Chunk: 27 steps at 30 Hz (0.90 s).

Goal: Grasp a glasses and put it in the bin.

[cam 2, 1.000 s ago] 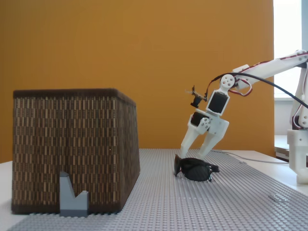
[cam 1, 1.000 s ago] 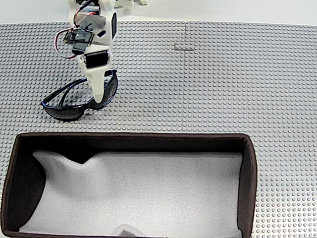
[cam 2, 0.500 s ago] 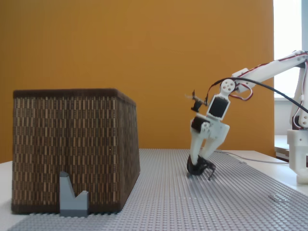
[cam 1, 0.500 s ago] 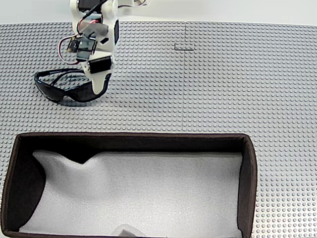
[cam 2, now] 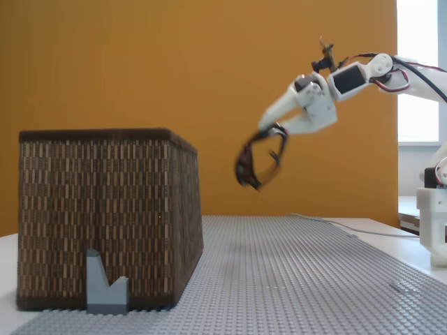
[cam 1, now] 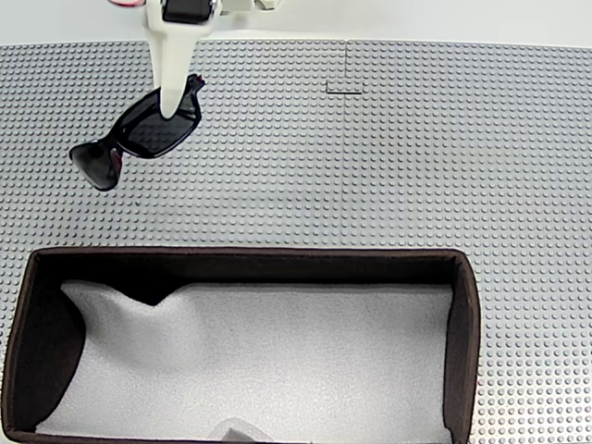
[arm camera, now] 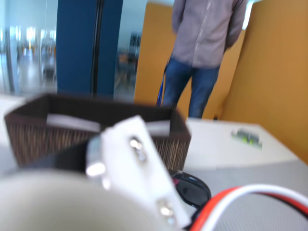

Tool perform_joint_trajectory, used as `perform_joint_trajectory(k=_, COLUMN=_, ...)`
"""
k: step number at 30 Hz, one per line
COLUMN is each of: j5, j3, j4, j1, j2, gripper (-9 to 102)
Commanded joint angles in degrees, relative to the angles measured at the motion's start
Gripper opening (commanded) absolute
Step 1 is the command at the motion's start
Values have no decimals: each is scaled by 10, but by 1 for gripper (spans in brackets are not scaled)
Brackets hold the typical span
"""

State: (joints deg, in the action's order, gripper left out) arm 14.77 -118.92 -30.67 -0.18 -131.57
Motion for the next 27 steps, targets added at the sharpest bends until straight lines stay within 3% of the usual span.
perform_joint_trajectory(k=1, j5=23, j3=50, j4=114, j1=-33, j2=33, gripper=0)
perform_joint_trajectory(k=4, j5=54, j3=109, j4=243, j1=-54, j2=132, gripper=0)
perform_joint_trajectory(k=9, j5=73, j3=196, j4=311, j1=-76, j2=232, gripper=0)
perform_joint_trajectory(k=20, j5=18, j3=338, j4=273, j1=-66, j2=414, gripper=0)
perform_joint_trajectory(k=27, j5=-63, j3=475, j4=111, j1=-55, j2=549, gripper=0)
